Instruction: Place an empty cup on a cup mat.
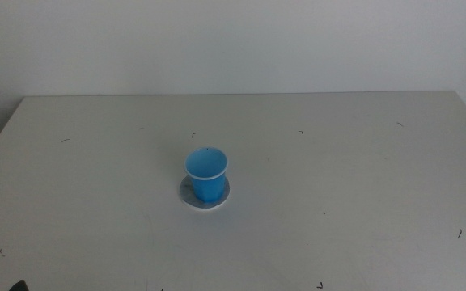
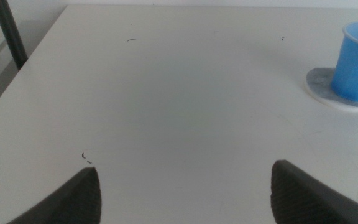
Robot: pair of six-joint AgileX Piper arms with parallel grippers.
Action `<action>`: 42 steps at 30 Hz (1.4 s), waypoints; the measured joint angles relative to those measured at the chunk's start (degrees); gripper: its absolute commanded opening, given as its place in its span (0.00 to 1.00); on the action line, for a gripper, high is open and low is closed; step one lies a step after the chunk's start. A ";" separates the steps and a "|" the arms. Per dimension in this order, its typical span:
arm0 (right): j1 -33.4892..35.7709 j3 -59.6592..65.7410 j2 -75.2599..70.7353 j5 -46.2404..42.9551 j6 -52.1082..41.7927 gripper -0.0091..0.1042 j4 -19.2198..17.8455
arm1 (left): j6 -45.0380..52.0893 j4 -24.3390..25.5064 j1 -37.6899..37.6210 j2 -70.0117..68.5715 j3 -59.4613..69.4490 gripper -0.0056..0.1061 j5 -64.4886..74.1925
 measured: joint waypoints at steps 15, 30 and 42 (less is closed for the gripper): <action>0.00 37.80 -9.11 -42.41 -2.14 0.91 1.65 | 0.00 0.00 0.00 0.00 0.00 0.99 0.00; 0.00 43.85 -22.01 -41.66 -2.14 0.91 1.70 | 0.00 0.00 0.00 0.00 0.00 0.99 0.00; 0.00 43.85 -28.07 -38.81 -2.14 0.91 1.19 | 0.00 0.00 0.00 0.00 0.00 0.99 0.00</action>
